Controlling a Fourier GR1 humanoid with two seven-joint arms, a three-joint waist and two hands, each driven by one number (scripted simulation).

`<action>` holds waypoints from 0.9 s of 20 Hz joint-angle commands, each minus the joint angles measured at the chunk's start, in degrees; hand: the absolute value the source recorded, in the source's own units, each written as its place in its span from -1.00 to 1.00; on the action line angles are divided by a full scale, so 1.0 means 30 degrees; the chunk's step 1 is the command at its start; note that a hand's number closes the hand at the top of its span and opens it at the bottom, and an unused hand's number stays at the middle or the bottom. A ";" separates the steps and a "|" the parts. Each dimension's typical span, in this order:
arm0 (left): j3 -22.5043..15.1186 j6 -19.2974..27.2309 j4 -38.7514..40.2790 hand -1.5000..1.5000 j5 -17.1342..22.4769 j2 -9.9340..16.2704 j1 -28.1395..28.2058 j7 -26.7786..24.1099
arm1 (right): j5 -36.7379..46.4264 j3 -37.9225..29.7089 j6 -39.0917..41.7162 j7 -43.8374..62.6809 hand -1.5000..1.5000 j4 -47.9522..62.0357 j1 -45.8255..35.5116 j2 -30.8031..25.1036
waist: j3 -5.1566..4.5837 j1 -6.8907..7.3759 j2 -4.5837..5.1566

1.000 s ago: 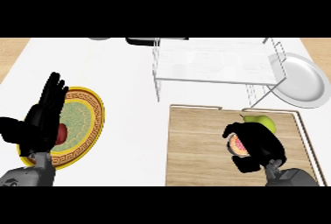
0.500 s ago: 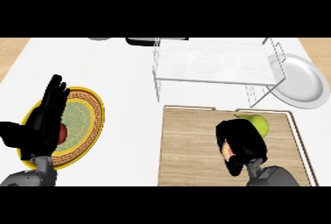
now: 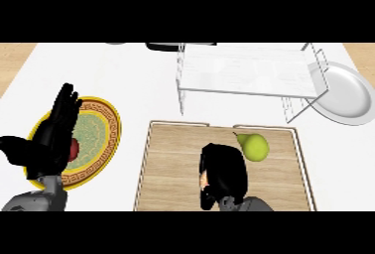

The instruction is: Pick the cupcake from the tray and place it in the tiered shelf

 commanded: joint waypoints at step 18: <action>0.0081 -0.0071 -0.0887 0.00 -0.0240 0.0028 0.1042 -0.0019 | 0.2873 -0.2878 0.0475 0.9585 1.00 -0.7318 -0.8053 0.0579 | 0.0023 -0.0227 -0.0145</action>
